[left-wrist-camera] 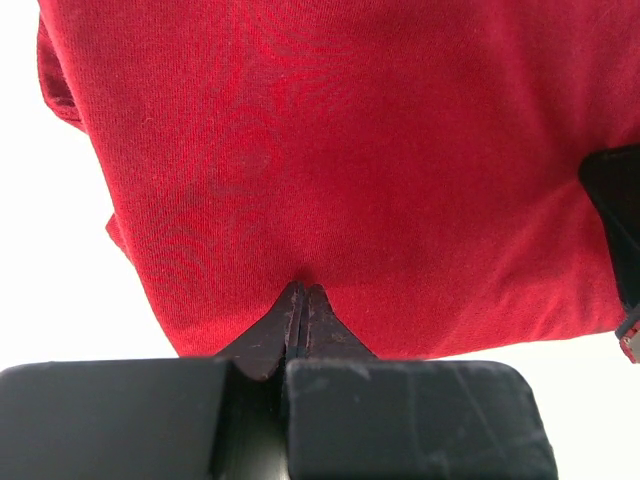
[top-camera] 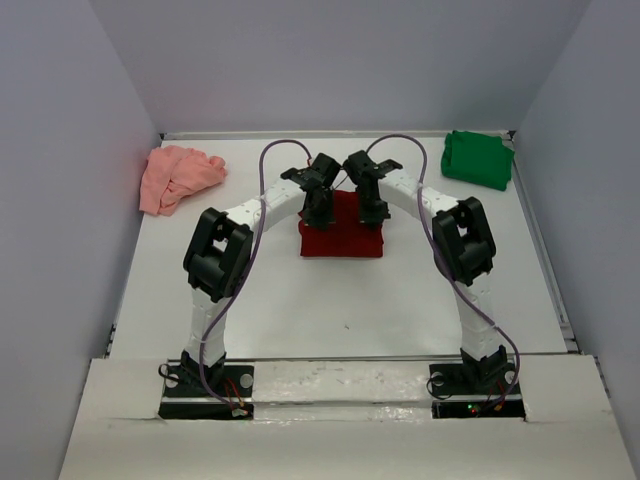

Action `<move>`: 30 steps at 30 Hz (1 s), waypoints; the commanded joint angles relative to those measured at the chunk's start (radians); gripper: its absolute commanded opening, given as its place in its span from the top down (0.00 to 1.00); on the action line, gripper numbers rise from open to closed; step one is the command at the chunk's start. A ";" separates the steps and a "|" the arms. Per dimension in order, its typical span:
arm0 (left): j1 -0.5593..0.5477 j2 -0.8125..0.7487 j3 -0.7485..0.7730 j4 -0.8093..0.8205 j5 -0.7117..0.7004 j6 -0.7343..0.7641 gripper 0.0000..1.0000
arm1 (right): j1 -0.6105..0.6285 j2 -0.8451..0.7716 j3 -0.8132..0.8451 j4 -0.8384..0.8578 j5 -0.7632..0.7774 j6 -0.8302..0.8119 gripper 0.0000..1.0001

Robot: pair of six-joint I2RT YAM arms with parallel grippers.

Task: Fold and stack the t-shirts
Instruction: Fold the long partially folded tshirt into a neat square

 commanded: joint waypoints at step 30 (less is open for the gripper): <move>0.007 -0.116 0.033 -0.045 -0.064 0.022 0.79 | -0.099 -0.452 -0.246 0.114 -0.160 -0.012 0.44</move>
